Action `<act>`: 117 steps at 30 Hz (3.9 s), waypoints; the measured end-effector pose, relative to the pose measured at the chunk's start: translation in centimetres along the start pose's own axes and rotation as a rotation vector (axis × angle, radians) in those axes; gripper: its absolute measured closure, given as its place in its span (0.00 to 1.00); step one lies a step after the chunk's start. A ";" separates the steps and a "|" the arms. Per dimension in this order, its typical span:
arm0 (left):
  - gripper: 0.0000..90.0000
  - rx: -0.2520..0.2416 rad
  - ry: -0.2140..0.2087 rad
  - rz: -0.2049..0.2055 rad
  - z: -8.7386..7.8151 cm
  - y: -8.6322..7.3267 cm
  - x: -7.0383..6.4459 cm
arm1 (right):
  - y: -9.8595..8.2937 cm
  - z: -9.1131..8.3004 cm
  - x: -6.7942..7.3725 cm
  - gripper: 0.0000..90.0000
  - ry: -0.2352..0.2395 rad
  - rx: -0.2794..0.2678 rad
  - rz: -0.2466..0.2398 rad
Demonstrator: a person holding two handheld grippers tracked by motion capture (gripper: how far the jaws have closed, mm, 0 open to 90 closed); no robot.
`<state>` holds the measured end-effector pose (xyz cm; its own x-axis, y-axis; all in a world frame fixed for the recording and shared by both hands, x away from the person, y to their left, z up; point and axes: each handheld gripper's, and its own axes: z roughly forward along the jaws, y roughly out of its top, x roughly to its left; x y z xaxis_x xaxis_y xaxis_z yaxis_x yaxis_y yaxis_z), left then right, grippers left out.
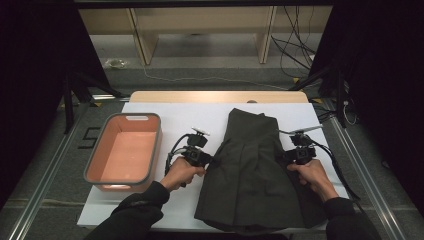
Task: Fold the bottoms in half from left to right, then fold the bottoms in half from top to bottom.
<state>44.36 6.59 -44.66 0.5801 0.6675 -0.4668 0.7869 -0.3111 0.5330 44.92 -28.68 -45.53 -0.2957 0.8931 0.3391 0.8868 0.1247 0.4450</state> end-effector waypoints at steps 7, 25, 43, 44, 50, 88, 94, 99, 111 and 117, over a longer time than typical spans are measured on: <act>0.94 -0.010 0.004 -0.019 -1.4 -0.7 1.0 | 0.8 0.9 1.7 0.88 -0.001 -0.012 -0.006; 0.88 0.061 0.033 0.021 -0.2 -2.7 0.5 | 0.8 1.2 1.9 0.84 -0.079 0.013 -0.077; 0.33 -0.026 0.070 -0.011 -1.7 -0.4 0.7 | 1.4 -1.1 1.1 0.36 -0.033 -0.108 -0.090; 0.32 -0.030 0.070 -0.011 -1.7 -0.2 0.7 | 1.4 -1.2 1.1 0.34 -0.035 -0.109 -0.098; 0.29 -0.057 0.082 -0.027 -1.8 0.6 1.2 | 1.6 -1.4 1.5 0.30 -0.033 -0.123 -0.120; 0.22 -0.120 0.133 -0.112 1.8 6.0 4.0 | 1.8 -2.2 1.7 0.20 -0.015 -0.159 -0.147; 0.22 -0.116 0.137 -0.122 2.4 6.7 4.2 | 1.8 -2.3 1.6 0.20 -0.017 -0.164 -0.143; 0.22 -0.122 0.129 -0.136 2.9 7.1 4.0 | 1.8 -2.3 1.6 0.20 -0.017 -0.163 -0.145; 0.43 -0.072 0.085 -0.135 5.7 7.7 4.2 | 2.1 -2.5 1.4 0.20 -0.026 -0.163 -0.150; 0.88 -0.114 0.056 -0.140 5.4 7.5 3.7 | 3.2 -1.9 1.7 0.20 -0.062 -0.148 -0.176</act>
<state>53.55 3.07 -46.17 0.4511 0.7367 -0.5038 0.8284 -0.1356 0.5435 46.54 -27.61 -41.93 -0.4146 0.8885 0.1965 0.7604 0.2197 0.6111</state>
